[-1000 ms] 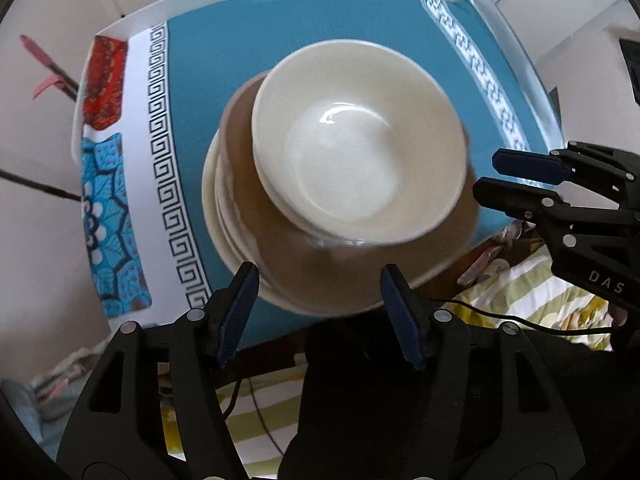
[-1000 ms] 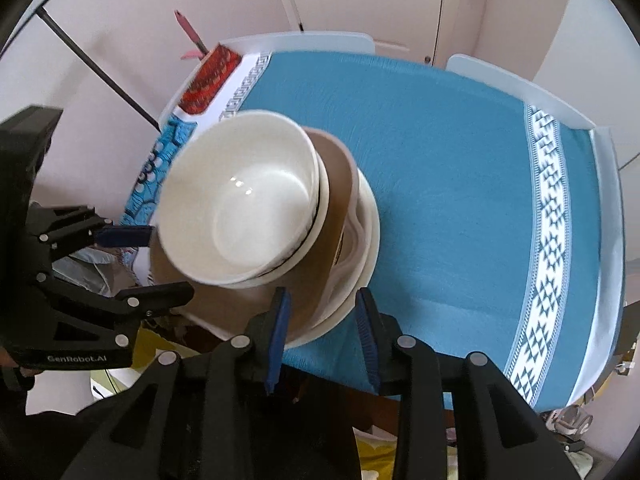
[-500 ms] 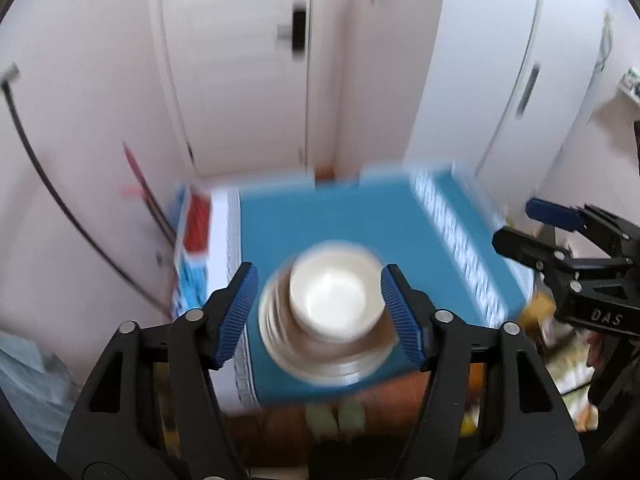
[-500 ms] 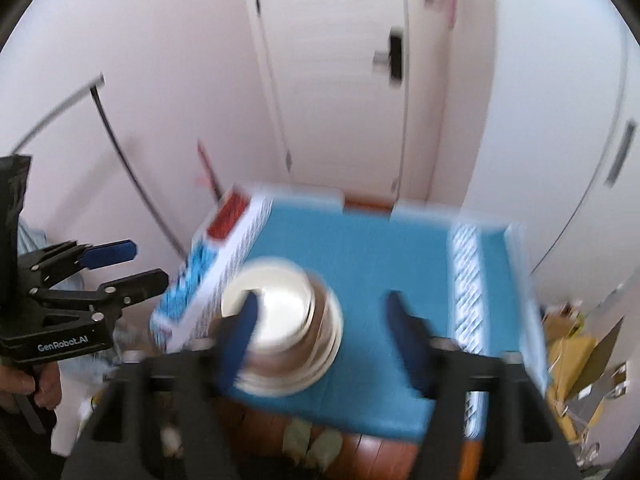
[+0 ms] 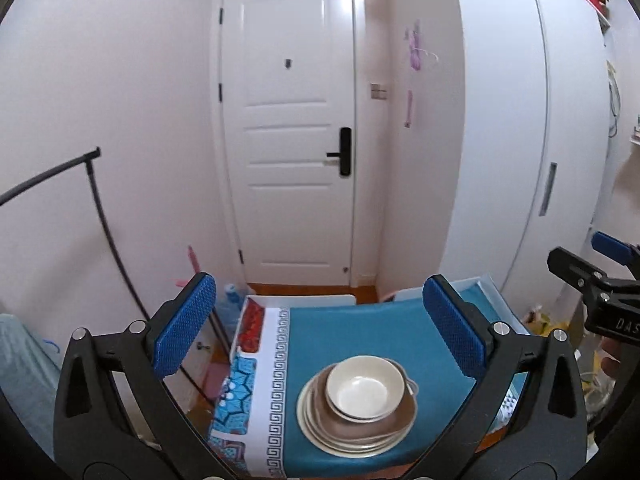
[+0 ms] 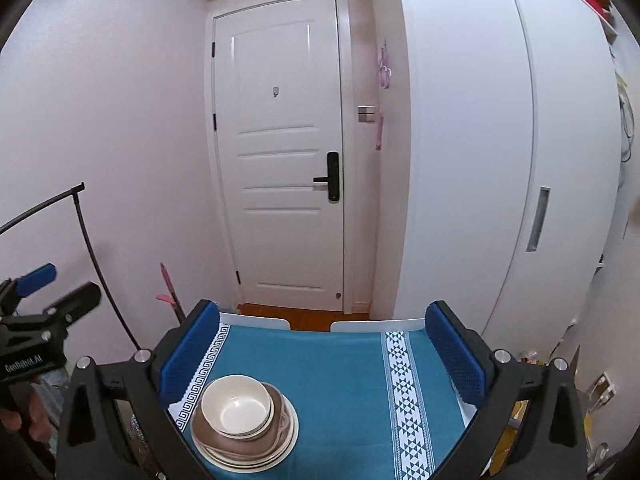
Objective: Organize plates and bowls
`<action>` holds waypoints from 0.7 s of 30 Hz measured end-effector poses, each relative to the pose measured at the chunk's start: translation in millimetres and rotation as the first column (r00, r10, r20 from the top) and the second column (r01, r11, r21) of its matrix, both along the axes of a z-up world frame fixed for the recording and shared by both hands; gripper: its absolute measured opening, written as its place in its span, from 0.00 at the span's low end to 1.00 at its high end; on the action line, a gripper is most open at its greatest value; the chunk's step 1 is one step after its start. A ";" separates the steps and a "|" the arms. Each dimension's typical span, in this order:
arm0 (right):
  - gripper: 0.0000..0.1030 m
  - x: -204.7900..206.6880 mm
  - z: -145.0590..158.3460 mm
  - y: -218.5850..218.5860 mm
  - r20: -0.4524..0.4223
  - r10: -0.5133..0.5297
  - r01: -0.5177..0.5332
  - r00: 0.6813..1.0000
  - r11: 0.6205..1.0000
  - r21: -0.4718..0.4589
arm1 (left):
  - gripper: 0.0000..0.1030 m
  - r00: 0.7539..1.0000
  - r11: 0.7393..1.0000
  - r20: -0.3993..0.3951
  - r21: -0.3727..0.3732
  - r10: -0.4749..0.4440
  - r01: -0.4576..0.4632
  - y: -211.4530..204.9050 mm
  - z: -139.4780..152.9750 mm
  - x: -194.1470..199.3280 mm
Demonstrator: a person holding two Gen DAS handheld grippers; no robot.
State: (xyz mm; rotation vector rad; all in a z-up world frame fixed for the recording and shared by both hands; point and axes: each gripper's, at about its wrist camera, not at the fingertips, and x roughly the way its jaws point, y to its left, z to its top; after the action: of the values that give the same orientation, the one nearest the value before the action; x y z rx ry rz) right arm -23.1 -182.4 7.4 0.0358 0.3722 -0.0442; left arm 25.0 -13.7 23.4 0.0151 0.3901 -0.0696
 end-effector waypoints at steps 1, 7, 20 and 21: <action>0.99 0.6 -1.0 0.8 0.001 -0.003 0.003 1.000 1.000 -0.005 | 1.00 1.000 1.000 0.006 -0.003 0.002 -0.002 1.1 1.0 -1.5; 0.99 -2.2 0.7 -0.7 0.003 -0.024 0.024 1.000 1.000 0.003 | 1.00 1.000 1.000 0.030 0.018 -0.003 0.003 -1.4 5.4 -6.2; 0.99 1.7 0.6 -8.2 0.006 -0.060 0.060 0.998 0.998 -0.006 | 1.00 0.999 1.000 0.042 0.020 -0.007 0.006 -8.7 4.9 -5.7; 0.99 2.2 0.6 -7.9 0.006 -0.061 0.061 0.998 0.998 -0.008 | 1.00 0.999 1.000 0.042 0.019 -0.006 0.005 -8.4 4.2 -5.6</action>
State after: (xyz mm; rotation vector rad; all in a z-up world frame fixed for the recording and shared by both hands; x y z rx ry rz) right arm -20.9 -190.3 8.0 0.0393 0.3651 -0.1054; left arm 19.4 -22.1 27.6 0.0359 0.3491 -0.0708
